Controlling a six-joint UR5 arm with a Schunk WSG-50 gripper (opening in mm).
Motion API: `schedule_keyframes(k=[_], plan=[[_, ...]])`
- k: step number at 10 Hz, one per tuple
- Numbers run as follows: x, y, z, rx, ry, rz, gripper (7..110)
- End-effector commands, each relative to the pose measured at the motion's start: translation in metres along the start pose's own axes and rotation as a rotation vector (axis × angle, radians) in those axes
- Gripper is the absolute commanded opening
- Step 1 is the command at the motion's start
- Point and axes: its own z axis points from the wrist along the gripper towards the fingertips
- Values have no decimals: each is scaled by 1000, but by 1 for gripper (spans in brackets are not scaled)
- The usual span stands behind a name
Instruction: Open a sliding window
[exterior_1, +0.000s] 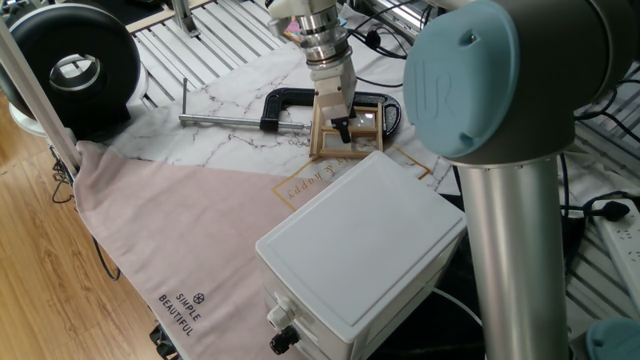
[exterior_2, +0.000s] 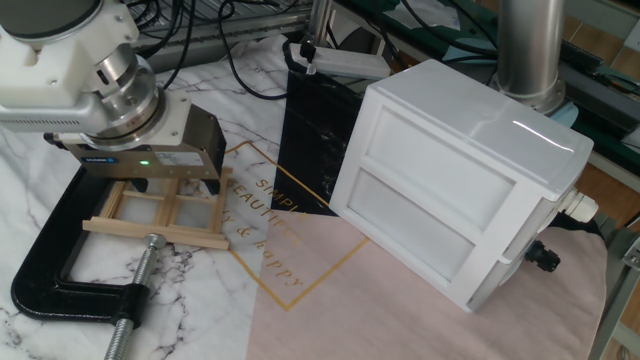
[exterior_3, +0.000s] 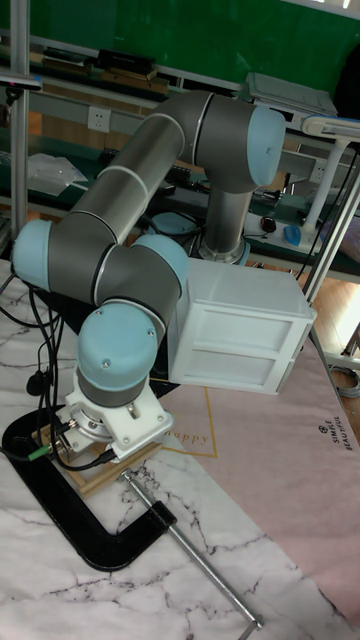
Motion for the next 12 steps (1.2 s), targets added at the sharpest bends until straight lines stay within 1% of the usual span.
schedule_keyframes(k=[1,5,8,12], plan=[[-8,1,-2,-9,-34,-9,88],[-20,-3,-3,8,-89,-20,88],[-26,-3,-6,16,-125,-21,88],[-27,1,-8,-3,-159,-41,88]])
